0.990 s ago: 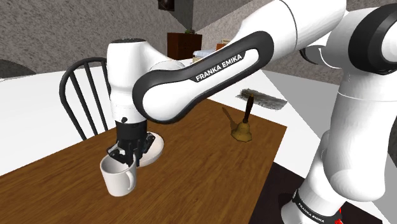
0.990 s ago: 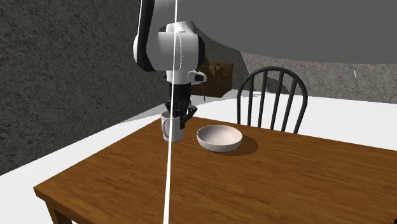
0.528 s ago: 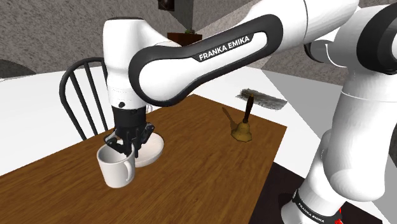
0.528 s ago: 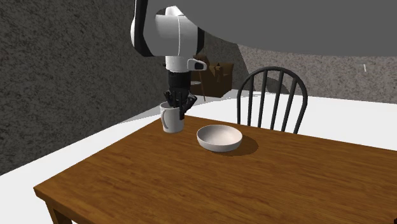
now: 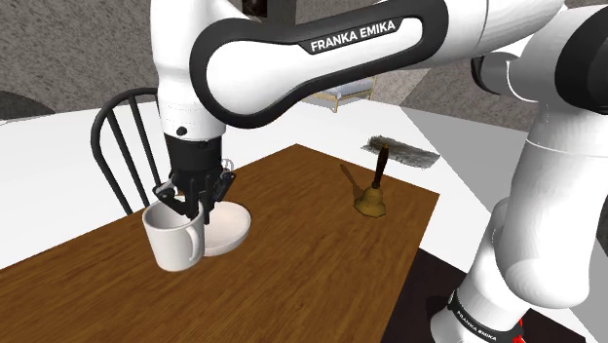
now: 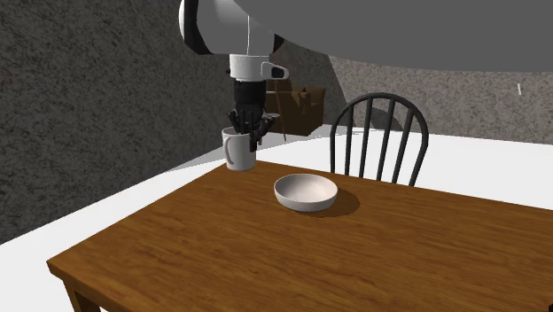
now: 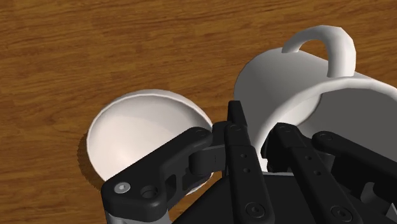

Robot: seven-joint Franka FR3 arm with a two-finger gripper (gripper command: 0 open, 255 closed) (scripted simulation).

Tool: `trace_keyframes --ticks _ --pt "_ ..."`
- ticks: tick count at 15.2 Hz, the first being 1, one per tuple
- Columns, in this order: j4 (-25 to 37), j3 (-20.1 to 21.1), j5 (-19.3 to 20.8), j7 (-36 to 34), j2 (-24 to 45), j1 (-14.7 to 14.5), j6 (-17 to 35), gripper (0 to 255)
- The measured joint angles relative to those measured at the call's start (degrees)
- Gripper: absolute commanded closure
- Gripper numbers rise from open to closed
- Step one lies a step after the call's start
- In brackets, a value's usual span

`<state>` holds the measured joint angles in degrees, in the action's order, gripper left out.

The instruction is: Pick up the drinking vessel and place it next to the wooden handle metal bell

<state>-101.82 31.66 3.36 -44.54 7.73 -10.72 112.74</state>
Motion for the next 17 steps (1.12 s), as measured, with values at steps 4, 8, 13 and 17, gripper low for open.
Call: trace_keyframes --ticks 4,8,13,17 --pt "2.61 0.08 -0.28 0.14 -0.43 -0.01 -2.96 255" --pt "5.63 0.13 -0.41 0.24 -0.56 -0.05 -6.10 255" --pt "9.44 0.19 -0.42 0.27 -0.54 -0.14 -9.88 255" --pt "13.66 0.36 0.08 -0.13 0.35 -0.57 -13.34 255"
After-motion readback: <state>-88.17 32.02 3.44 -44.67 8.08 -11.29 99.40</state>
